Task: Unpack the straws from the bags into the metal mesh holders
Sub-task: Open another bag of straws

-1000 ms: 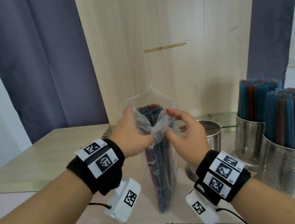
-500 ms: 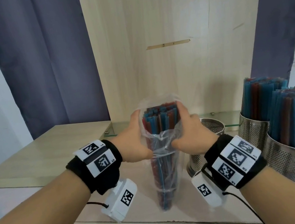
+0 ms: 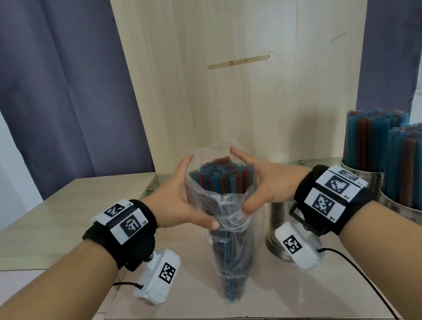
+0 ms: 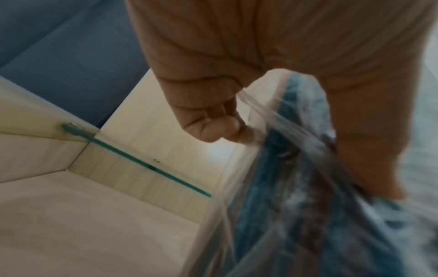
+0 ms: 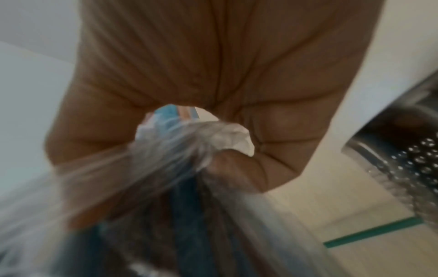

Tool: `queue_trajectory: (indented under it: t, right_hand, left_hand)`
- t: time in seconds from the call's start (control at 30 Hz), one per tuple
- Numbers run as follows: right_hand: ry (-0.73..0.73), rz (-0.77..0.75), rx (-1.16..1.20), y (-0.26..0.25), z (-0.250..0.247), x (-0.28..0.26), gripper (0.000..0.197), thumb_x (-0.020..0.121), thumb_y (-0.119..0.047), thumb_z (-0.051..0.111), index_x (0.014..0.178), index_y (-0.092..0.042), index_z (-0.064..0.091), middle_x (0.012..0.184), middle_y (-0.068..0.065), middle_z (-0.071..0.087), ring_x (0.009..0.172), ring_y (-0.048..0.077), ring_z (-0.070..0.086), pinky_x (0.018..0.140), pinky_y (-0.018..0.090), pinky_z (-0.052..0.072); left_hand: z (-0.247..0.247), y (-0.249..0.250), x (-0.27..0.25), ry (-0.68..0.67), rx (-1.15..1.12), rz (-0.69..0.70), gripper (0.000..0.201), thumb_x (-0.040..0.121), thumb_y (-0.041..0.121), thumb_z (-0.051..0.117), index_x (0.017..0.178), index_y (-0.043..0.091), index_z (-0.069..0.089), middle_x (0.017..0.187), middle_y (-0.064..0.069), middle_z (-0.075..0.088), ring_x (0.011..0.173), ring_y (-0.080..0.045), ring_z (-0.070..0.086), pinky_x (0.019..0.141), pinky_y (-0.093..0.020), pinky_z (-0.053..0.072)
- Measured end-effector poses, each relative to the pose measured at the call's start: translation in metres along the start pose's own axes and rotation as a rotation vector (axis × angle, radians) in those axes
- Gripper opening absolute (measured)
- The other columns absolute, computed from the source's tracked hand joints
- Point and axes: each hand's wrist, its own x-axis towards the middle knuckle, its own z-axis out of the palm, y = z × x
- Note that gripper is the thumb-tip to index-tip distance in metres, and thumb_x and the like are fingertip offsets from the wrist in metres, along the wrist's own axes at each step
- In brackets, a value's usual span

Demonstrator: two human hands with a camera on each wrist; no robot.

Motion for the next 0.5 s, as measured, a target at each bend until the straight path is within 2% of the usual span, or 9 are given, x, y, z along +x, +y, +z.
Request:
queue_trajectory:
  t: [0.03,0.1,0.17,0.2,0.27,0.33,0.4,0.47,0.5]
  right_hand:
    - [-0.036,0.018,-0.003,0.002,0.001,0.002,0.138,0.067,-0.002,0.086,0.155,-0.031,-0.017,0.152,0.008,0.04,0.135,0.026,0.047,0.105,0.025,0.044]
    - [-0.078,0.071,-0.044,0.007,0.006,0.005,0.152,0.052,-0.022,0.096,0.155,-0.037,-0.015,0.158,0.015,0.032,0.135,0.034,0.048,0.11,0.047,0.043]
    - [-0.04,0.062,-0.092,0.013,0.012,0.005,0.153,0.04,-0.041,0.1,0.156,-0.037,0.0,0.157,0.01,0.037,0.138,0.029,0.044,0.111,0.049,0.042]
    - [0.017,0.031,-0.111,0.012,0.015,0.001,0.145,0.043,-0.043,0.099,0.156,-0.035,0.009,0.152,0.006,0.043,0.137,0.025,0.045,0.112,0.048,0.041]
    - [0.194,-0.044,-0.16,0.012,0.021,-0.009,0.119,0.059,-0.03,0.089,0.155,-0.032,0.019,0.148,-0.002,0.044,0.134,0.016,0.044,0.114,0.045,0.038]
    - [0.384,-0.136,-0.142,0.013,0.035,-0.018,0.11,0.07,-0.023,0.077,0.158,-0.029,0.012,0.156,-0.003,0.028,0.142,0.013,0.031,0.119,0.042,0.031]
    - [0.374,-0.259,0.058,0.015,0.051,-0.021,0.11,0.069,-0.019,0.069,0.159,-0.025,0.005,0.159,-0.004,0.029,0.145,0.008,0.028,0.121,0.038,0.028]
    - [0.317,-0.322,0.229,0.023,0.063,-0.016,0.101,0.074,-0.009,0.073,0.156,-0.019,0.015,0.146,-0.001,0.049,0.136,0.01,0.046,0.114,0.035,0.039]
    - [0.331,-0.333,0.256,0.028,0.066,-0.012,0.093,0.076,-0.006,0.076,0.152,-0.017,0.022,0.139,0.001,0.056,0.13,0.011,0.053,0.109,0.033,0.044]
  left_hand:
    - [0.001,-0.002,-0.002,-0.04,-0.007,0.006,0.137,0.058,0.01,0.093,0.154,0.027,-0.003,0.138,0.014,0.049,0.126,-0.002,0.05,0.098,-0.011,0.04]
    - [0.006,-0.001,-0.005,-0.132,0.048,0.042,0.098,0.061,0.008,0.091,0.142,0.025,0.038,0.122,0.021,0.064,0.114,0.007,0.057,0.093,-0.008,0.042]
    - [0.013,0.004,-0.012,-0.156,0.179,0.052,0.066,0.064,0.017,0.091,0.117,0.037,0.057,0.102,0.037,0.065,0.101,0.018,0.057,0.084,0.0,0.039]
    - [0.017,0.006,-0.016,-0.091,0.28,0.072,0.066,0.061,0.032,0.092,0.116,0.04,0.057,0.102,0.038,0.063,0.102,0.019,0.055,0.085,0.0,0.038]
    - [0.02,0.001,-0.018,0.123,0.611,0.086,0.104,0.046,0.076,0.08,0.137,0.04,0.043,0.13,0.021,0.05,0.125,0.002,0.044,0.105,-0.018,0.036]
    - [0.022,-0.007,-0.015,0.28,0.747,0.028,0.14,0.034,0.094,0.063,0.151,0.033,0.018,0.155,-0.001,0.015,0.145,-0.022,0.013,0.12,-0.038,0.018]
    - [0.027,-0.016,-0.006,0.294,0.612,0.085,0.147,0.035,0.086,0.072,0.152,0.03,0.003,0.159,-0.001,0.004,0.148,-0.02,0.004,0.121,-0.036,0.008]
    - [0.035,-0.022,0.002,0.231,0.309,0.175,0.147,0.04,0.065,0.089,0.147,0.038,-0.007,0.155,0.005,0.025,0.145,-0.01,0.023,0.12,-0.034,0.019]
    - [0.041,-0.024,0.005,0.188,0.169,0.201,0.15,0.043,0.05,0.095,0.148,0.033,-0.011,0.15,0.008,0.036,0.139,-0.004,0.034,0.117,-0.031,0.028]
